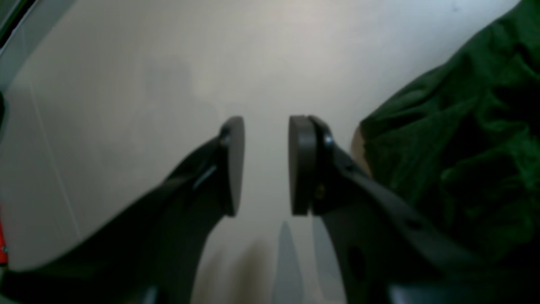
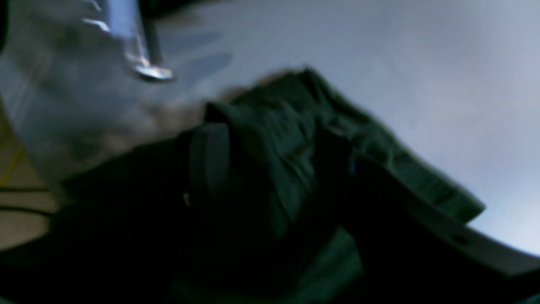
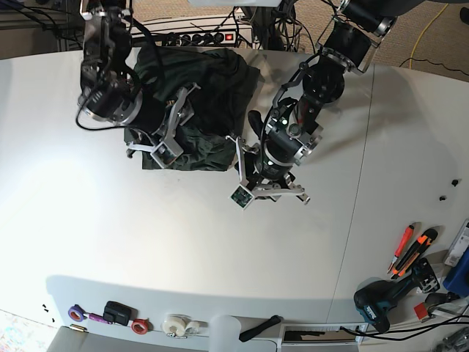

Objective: Layout the t-shirt on the table in an organized manner, then fold the t-shirt properly
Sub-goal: 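Grasp the sides of the folded bundle with both grippers, then lift and tuck the bundle edges inward with both grippers, then drag the bundle with the right gripper toward the table edge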

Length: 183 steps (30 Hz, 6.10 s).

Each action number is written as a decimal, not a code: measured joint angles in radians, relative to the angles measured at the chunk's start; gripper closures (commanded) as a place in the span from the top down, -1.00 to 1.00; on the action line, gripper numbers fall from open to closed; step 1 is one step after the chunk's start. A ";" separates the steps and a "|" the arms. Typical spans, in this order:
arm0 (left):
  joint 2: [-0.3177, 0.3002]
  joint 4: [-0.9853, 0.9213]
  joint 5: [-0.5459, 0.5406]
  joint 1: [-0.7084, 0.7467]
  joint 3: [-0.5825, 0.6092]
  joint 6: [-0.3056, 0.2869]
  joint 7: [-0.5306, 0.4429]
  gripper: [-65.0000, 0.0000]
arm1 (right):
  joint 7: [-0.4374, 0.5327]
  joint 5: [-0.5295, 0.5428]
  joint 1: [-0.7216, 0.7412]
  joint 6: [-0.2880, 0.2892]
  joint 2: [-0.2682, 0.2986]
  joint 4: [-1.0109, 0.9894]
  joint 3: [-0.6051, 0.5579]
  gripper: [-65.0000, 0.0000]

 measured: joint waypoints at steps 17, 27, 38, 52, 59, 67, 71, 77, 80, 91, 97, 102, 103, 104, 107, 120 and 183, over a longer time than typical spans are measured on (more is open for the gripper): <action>0.000 0.000 -0.003 0.000 0.000 0.000 -0.016 -0.49 | -0.048 0.158 0.148 0.002 0.001 -0.271 -0.001 -1.00; 0.000 0.000 -0.003 0.000 0.000 0.000 -0.020 -0.49 | 0.033 0.090 0.201 0.003 -0.024 -0.271 0.000 -1.00; 0.000 0.000 -0.003 0.000 0.000 0.000 -0.020 -0.49 | 0.050 0.034 0.241 0.003 -0.129 -0.272 -0.001 -1.00; -0.009 0.000 0.045 -0.002 0.000 0.000 -0.037 -0.49 | 0.153 -0.287 0.292 0.003 -0.055 -0.274 0.070 -0.14; -0.100 0.040 -0.174 0.000 -0.001 -0.038 -0.053 -1.00 | 0.094 -0.159 0.280 0.004 0.085 -0.275 0.251 -1.00; -0.127 0.158 -0.662 0.003 0.000 -0.515 0.076 -1.00 | 0.068 -0.012 0.262 0.003 0.158 -0.277 0.311 -1.00; -0.129 0.156 -0.913 0.042 0.000 -0.639 0.238 -1.00 | 0.064 0.093 0.265 0.003 0.154 -0.345 0.280 -1.00; -0.128 0.156 -1.071 0.088 0.000 -0.639 0.407 -1.00 | 0.063 0.136 0.301 0.003 0.154 -0.575 0.151 -1.00; -0.128 0.156 -1.084 0.125 0.000 -0.639 0.406 -1.00 | 0.066 0.134 0.323 0.003 0.151 -0.650 0.087 -1.00; -0.127 0.150 -0.646 0.242 0.000 -0.527 0.060 -1.00 | 0.004 0.165 0.336 -0.001 0.148 -0.660 0.047 -1.00; -0.128 0.145 -0.430 0.238 -0.001 -0.344 0.032 -1.00 | 0.009 0.206 0.293 0.000 0.183 -0.652 0.048 -1.00; -0.128 0.145 -0.328 0.238 -0.001 -0.241 -0.020 -1.00 | 0.037 0.237 0.234 0.005 0.200 -0.645 0.075 -1.00; -0.128 0.145 -0.328 0.238 -0.001 -0.222 -0.032 -1.00 | 0.046 0.240 0.222 0.007 0.200 -0.643 0.085 -1.00; -0.128 0.144 -0.327 0.236 -0.001 -0.222 -0.040 -1.00 | 0.050 0.249 0.210 0.008 0.200 -0.643 0.096 -1.00; -0.127 0.144 -0.315 0.233 -0.001 -0.222 -0.040 -1.00 | 0.053 0.289 0.180 0.011 0.198 -0.642 0.136 -1.00; -0.129 0.110 -0.456 0.085 -0.002 -0.197 -0.095 -1.00 | -0.005 0.369 0.141 0.010 0.195 -0.664 0.438 -1.00; -0.084 -0.085 -0.218 0.000 0.001 0.090 -0.196 -1.00 | -0.044 0.528 0.254 0.007 0.015 -0.665 0.649 -1.00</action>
